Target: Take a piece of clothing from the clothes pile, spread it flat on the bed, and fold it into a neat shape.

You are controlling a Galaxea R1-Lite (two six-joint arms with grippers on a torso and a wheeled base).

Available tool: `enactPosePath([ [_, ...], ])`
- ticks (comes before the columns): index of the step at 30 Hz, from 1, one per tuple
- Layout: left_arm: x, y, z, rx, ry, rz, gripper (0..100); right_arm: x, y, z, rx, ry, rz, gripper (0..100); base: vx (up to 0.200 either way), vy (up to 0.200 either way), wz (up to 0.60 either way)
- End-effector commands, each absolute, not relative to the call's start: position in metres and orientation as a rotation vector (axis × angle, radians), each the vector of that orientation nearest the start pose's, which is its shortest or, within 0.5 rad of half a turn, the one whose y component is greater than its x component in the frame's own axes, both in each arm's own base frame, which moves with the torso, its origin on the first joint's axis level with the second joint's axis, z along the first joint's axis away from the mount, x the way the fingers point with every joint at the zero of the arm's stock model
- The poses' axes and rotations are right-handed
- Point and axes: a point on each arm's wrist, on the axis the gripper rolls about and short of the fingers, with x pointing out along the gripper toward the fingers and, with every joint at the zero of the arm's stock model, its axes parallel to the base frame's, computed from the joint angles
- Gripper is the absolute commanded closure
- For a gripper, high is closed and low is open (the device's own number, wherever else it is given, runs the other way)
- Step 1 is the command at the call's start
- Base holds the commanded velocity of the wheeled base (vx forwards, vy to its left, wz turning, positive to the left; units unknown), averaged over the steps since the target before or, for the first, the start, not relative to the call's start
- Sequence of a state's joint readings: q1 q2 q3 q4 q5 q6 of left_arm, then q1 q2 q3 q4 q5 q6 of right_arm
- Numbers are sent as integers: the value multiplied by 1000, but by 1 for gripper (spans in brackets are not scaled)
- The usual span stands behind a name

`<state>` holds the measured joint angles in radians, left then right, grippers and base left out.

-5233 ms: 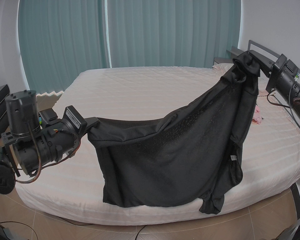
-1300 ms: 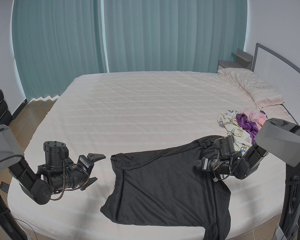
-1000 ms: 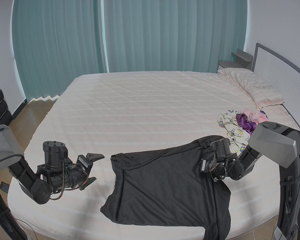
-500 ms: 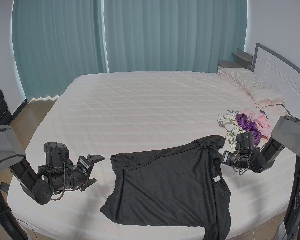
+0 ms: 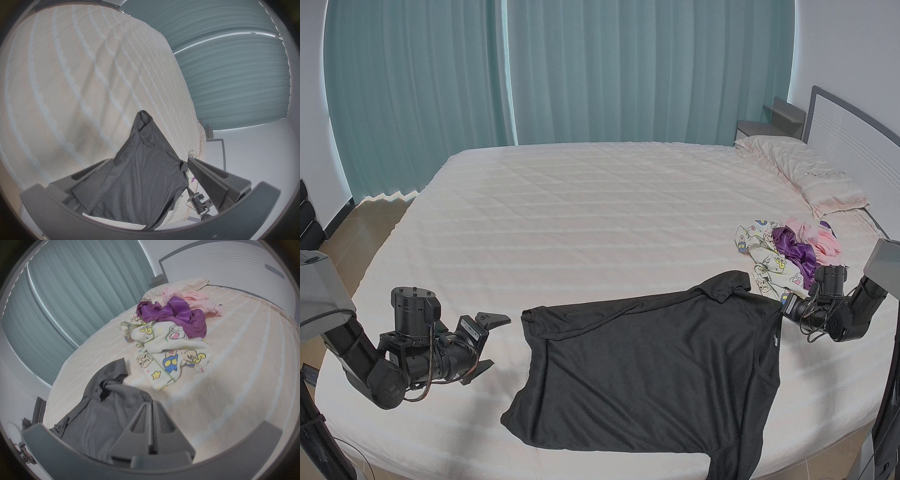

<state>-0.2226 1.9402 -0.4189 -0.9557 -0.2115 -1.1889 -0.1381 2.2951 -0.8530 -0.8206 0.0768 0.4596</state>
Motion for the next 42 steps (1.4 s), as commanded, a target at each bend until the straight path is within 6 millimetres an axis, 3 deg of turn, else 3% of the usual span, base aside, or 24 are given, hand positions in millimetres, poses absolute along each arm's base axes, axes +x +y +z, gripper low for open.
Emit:
enactPosePath([
  [1,271,-66,53,-1133,753,-29,0,388,-60,-18,521,590,-226,100,0,0,0],
  [7,272,-65,52,-1135,755,-24,0,403,-63,-27,522,573,-233,100,0,0,0],
  [15,275,-64,47,-1136,754,-19,0,416,-72,-21,519,509,-248,100,0,0,0],
  [16,275,-64,47,-1136,754,-19,0,416,-72,-21,519,509,-248,0,0,0,0],
  [19,275,-64,48,-1140,739,-28,0,420,-73,-17,519,488,-242,0,0,0,0],
  [25,275,-64,46,-1136,743,-24,0,410,-72,-24,523,561,-261,0,0,0,0],
  [31,267,-65,42,-1118,773,-25,0,392,-100,3,574,520,-322,0,0,0,0],
  [36,262,-68,35,-1057,807,-41,0,371,-98,27,687,493,-338,0,0,0,0],
  [42,259,-73,31,-1044,834,-49,0,353,-89,29,696,526,-339,0,0,0,0],
])
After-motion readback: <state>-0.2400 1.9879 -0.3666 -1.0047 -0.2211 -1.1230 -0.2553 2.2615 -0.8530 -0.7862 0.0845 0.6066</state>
